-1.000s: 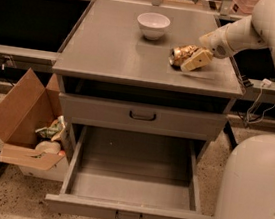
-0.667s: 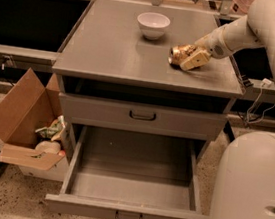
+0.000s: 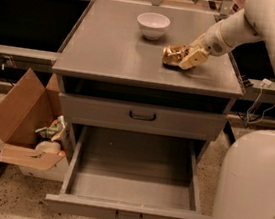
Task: Place orange can into middle drawer
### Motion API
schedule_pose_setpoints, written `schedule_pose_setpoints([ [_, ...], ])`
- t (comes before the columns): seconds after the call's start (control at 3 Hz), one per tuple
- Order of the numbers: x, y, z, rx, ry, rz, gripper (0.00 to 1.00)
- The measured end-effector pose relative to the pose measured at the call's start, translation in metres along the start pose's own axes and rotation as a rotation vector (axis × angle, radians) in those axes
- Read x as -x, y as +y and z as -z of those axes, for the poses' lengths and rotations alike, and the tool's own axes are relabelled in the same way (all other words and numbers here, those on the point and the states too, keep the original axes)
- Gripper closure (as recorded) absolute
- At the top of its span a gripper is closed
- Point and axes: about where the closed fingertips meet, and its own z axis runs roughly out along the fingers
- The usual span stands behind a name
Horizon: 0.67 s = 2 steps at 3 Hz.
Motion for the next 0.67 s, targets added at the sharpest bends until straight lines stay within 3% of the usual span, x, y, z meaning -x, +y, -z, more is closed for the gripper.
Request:
schedule_pose_setpoints([
  [0.33,0.016,0.028,0.024,0.033,-0.046,0.017,1.0],
  [0.67,0.023,0.067,0.044,0.077,-0.107,-0.021,1.0],
])
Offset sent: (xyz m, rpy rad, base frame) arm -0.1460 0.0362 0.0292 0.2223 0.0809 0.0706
